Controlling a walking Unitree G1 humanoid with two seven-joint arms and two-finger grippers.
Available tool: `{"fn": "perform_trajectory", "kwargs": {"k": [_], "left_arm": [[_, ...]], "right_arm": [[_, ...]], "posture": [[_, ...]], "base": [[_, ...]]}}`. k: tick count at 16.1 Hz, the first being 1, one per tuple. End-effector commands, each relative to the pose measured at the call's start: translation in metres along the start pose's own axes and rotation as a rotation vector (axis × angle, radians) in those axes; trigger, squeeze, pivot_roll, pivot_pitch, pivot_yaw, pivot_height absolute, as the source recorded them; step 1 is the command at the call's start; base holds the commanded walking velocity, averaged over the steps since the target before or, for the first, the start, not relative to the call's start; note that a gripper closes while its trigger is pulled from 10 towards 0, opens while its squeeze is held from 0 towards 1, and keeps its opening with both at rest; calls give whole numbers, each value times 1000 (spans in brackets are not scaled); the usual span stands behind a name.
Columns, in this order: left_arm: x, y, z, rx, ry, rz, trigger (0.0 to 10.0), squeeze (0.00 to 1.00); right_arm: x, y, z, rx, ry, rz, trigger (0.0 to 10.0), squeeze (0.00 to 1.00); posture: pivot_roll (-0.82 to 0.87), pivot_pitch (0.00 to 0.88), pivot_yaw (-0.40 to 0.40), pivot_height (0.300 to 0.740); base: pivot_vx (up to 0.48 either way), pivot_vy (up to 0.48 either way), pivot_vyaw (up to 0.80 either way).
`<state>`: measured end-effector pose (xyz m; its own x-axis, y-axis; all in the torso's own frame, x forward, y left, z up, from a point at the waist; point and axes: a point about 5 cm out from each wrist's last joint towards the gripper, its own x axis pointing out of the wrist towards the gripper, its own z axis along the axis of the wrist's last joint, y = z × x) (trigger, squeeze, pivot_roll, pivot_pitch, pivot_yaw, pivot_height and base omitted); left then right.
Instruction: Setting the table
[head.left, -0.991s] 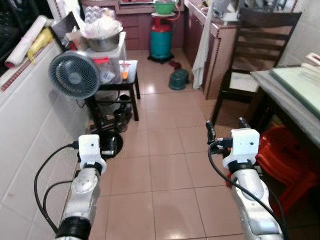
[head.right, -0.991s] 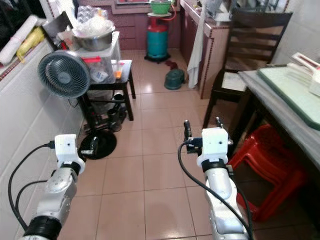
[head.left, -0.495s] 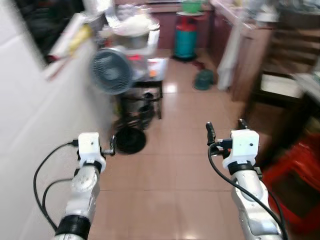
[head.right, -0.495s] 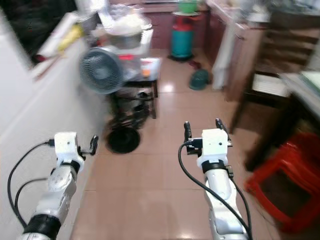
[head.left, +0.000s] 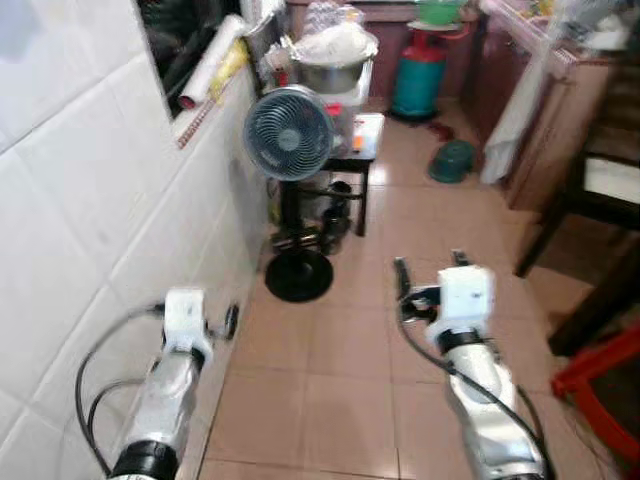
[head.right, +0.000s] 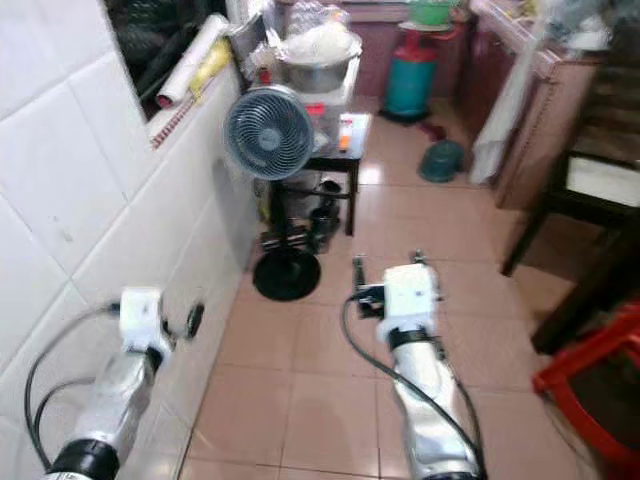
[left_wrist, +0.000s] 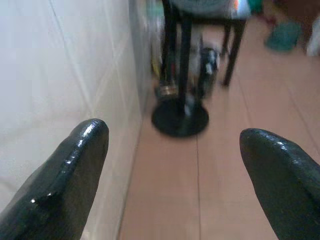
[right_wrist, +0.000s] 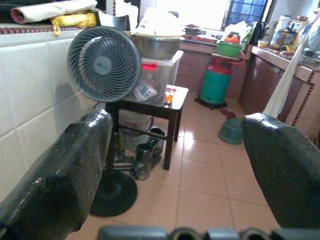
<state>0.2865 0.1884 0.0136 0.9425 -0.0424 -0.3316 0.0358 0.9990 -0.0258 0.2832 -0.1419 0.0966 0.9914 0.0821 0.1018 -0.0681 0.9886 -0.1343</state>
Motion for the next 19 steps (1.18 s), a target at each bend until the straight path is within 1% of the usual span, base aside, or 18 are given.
{"fn": "perform_trajectory", "kwargs": {"k": [1, 2, 3, 4, 6, 7, 8, 9, 10, 12, 13, 14, 15, 18, 19], "left_arm": [[0, -9, -10, -6, 54, -54, 10000, 0], [-3, -14, -26, 0, 128, -85, 10000, 0], [-6, -17, -36, 20, 172, -99, 10000, 0], [-7, -20, -41, 3, 203, -107, 10000, 0], [-9, -24, -49, 18, 248, -116, 10000, 0], [-10, -25, -53, 2, 273, -99, 10000, 0], [-11, -28, -57, 25, 296, -121, 10000, 0], [-13, -30, -62, 64, 331, -135, 10000, 0], [-17, -29, -70, 91, 377, -138, 10000, 0], [-28, -15, -85, 84, 476, -80, 10000, 0], [-31, -11, -88, 90, 500, -77, 10000, 0], [-33, -9, -91, 100, 521, -84, 10000, 0], [-35, -5, -94, 99, 545, -78, 10000, 0], [-41, 1, -100, 87, 577, -43, 10000, 0], [-44, 1, -103, 98, 595, -56, 10000, 0]], "right_arm": [[2, -6, -7, -8, 27, -22, 10000, 0], [3, -8, -19, -10, 76, -35, 10000, 0], [3, -10, -30, 4, 124, -46, 10000, 0], [2, -10, -38, 10, 163, -46, 10000, 0], [-1, -10, -57, 12, 241, -42, 10000, 0], [-5, -11, -69, -10, 284, -31, 10000, 0], [-9, -10, -80, -9, 339, -27, 10000, 0], [-13, -10, -89, 10, 387, -32, 10000, 0], [-18, -8, -98, 22, 439, -29, 10000, 0], [-33, 1, -118, 40, 573, -2, 10000, 0], [-42, 7, -126, 39, 637, 26, 10000, 0], [-50, 10, -132, 51, 694, 34, 10000, 0], [-60, 9, -141, 92, 771, 18, 10000, 0], [-79, 7, -154, 133, 895, 14, 10000, 0], [-88, 3, -159, 164, 941, -2, 10000, 0]], "posture": [[22, 0, 23, 740], [24, 0, 17, 740], [25, 0, 14, 740], [26, 0, 9, 740], [31, 0, -4, 740], [30, 0, -12, 740], [30, 0, -12, 740], [29, 0, -12, 740], [22, 0, -13, 740], [15, 0, -14, 740], [5, 0, -10, 740], [6, 0, -12, 740], [6, 0, -13, 740], [-1, 0, -9, 740], [-1, 0, -11, 740]], "base": [[0, 0, 0], [0, 0, 0], [0, 0, 0], [0, 0, 0], [0, 0, 0], [0, 0, 0], [0, 0, 0], [0, 0, 0], [0, 0, 0], [0, 0, 0], [0, 0, 0], [0, 0, 0], [0, 0, 0], [0, 0, 0], [0, 0, 0]]}}
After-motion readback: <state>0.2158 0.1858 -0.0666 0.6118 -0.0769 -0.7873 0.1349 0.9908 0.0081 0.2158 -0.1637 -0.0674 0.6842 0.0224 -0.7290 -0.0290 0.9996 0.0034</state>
